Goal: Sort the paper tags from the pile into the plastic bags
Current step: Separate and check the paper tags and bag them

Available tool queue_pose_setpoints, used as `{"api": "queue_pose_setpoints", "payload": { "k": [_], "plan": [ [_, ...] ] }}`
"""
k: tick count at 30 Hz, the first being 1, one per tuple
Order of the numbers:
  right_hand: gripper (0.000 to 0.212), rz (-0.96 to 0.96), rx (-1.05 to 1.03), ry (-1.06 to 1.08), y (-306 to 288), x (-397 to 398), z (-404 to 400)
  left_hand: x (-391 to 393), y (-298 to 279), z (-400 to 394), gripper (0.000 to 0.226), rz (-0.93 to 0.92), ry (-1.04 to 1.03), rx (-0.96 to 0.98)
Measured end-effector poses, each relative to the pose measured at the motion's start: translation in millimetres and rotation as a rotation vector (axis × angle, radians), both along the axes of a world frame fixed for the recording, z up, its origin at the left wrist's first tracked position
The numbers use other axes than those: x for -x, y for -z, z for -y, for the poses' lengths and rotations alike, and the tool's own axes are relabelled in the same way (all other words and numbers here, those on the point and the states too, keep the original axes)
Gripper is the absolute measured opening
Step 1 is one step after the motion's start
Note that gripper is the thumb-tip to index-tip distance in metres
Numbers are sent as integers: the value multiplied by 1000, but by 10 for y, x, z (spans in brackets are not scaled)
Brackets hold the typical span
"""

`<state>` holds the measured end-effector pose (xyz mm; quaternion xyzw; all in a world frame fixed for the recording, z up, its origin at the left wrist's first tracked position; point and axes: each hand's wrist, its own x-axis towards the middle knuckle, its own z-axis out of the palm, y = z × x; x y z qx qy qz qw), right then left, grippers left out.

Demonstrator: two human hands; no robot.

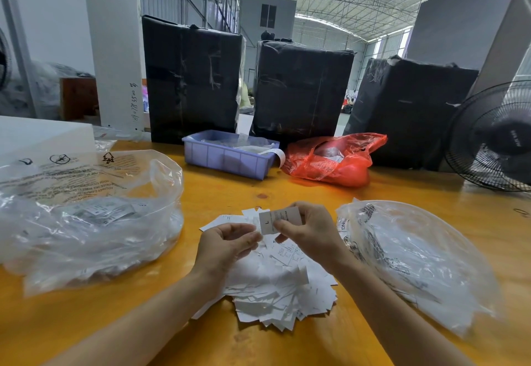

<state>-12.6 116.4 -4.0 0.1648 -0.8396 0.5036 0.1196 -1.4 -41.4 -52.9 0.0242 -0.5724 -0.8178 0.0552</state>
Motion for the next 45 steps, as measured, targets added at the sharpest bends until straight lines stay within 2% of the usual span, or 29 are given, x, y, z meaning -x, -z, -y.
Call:
{"api": "queue_pose_setpoints", "payload": {
  "k": [5,8,10,15,19,22,24,28,31,33,36,40,43,45],
  "plan": [
    [11,40,-25,-34,14,-19,21,5,5,8,14,5,-8,-16],
    [5,74,-36,-62,10,-41,26,8,4,10,14,8,-11,-26],
    [9,101,-46,-89,0,-50,22,12,5,12,14,7,-12,-22],
    [7,246,-85,-182,4,-39,-8,6,5,9,11,-5,-11,6],
    [15,335,-225,-229,-16,-29,-56,-27,-11,-8,11,-17,29,94],
    [24,414,-382,-256,-17,-20,-68,-74,-30,-43,18,6,112,163],
    [30,426,-412,-266,-13,-30,-52,-93,-45,-59,23,12,127,168],
    [34,231,-77,-142,-31,-14,-29,-82,-81,-26,25,-17,56,154],
    [12,75,67,-34,-42,10,-42,-80,-89,-17,19,-23,56,93],
    [4,32,54,-3,-5,14,-24,-88,-89,-35,16,-27,48,73],
    [4,-21,-47,43,67,-9,47,-95,-96,-59,17,-24,20,52],
    [19,-185,-286,105,120,-32,135,-98,-105,-67,25,-4,-16,73],
    [33,-161,-383,34,113,-60,177,-109,-112,-62,24,3,-44,107],
    [32,-114,-388,-58,107,-102,207,-114,-123,-64,21,22,-73,81]
  ]
}}
